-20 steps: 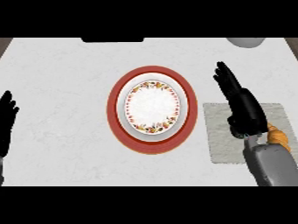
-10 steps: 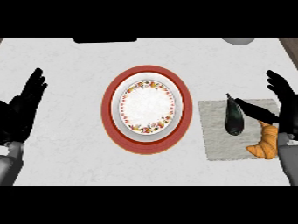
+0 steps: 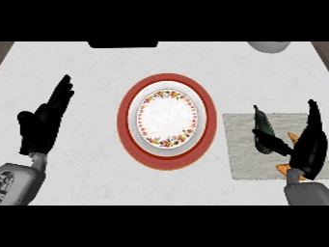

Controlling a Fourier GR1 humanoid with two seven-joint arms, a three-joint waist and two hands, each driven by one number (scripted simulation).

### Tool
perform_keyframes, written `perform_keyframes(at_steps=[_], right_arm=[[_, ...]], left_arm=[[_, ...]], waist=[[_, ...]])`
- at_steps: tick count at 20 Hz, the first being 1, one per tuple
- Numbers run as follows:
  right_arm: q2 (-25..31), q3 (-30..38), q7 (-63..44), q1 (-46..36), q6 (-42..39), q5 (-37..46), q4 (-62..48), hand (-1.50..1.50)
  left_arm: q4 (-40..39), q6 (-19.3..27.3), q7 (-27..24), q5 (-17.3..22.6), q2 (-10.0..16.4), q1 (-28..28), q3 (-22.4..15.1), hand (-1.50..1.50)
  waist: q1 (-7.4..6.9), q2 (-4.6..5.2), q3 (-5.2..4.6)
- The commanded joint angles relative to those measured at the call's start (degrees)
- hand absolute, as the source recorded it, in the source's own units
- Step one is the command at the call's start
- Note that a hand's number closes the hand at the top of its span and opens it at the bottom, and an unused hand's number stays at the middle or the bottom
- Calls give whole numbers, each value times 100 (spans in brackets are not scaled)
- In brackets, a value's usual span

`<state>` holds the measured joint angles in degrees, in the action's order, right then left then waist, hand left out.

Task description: Pick the croissant from the placemat and place it in the plate

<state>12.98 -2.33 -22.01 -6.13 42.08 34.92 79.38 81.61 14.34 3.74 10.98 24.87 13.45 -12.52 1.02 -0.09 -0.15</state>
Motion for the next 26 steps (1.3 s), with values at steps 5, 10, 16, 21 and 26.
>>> perform_keyframes(at_steps=[5, 10, 16, 21, 26], right_arm=[[593, -180, -2653, 485, -1607, 1796, 2039, -150], [985, -148, -3836, 494, -3633, 1082, 2576, -150], [1249, 333, -4903, 97, -5102, 216, 3061, -150], [1086, 567, -4890, -286, -5172, 10, 2538, -150], [714, 299, -4645, 117, -4965, 299, 2395, -150]], left_arm=[[-251, -181, -134, -31, 3, 24, 158, 0], [-187, -82, -1, -84, -121, 144, 126, 0], [-230, -176, -296, -238, -210, -22, 76, 0], [-389, -362, 136, -159, -221, 474, 314, 0], [-382, -303, -95, -456, -464, 224, 206, 0]], waist=[[74, -35, -19], [49, -32, -11], [-63, -7, 3], [-100, 17, 12], [-97, 13, 13]])
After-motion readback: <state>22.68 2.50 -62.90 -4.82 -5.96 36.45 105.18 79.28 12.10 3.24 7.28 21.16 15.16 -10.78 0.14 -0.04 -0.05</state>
